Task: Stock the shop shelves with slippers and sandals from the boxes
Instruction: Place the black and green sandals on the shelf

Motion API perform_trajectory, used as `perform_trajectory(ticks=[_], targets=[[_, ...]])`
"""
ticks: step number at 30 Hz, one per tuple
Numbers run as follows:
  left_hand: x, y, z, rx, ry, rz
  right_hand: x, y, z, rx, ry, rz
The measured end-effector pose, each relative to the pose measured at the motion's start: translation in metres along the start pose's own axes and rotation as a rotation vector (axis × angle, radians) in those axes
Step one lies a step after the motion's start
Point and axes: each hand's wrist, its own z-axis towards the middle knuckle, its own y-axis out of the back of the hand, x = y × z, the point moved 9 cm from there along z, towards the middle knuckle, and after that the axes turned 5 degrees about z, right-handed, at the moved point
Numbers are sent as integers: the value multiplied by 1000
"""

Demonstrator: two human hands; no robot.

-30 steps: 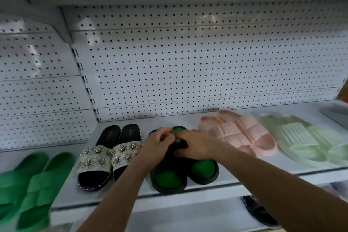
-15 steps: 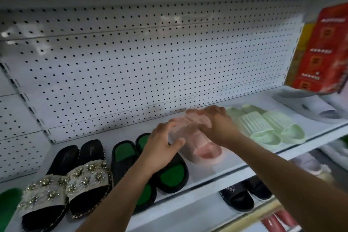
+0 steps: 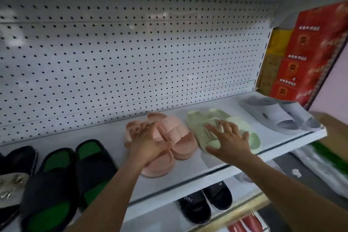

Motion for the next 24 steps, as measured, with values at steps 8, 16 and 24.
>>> perform_trajectory(ticks=[8,16,24], targets=[[-63,-22,0,40,-18,42,-57,11,28,-20,-21,-30],[-69,-21,4,49,-28,86,-16,26,45,-120,194,174],[-59,-1,-13,5,-63,-14,37,10,54,201,310,488]])
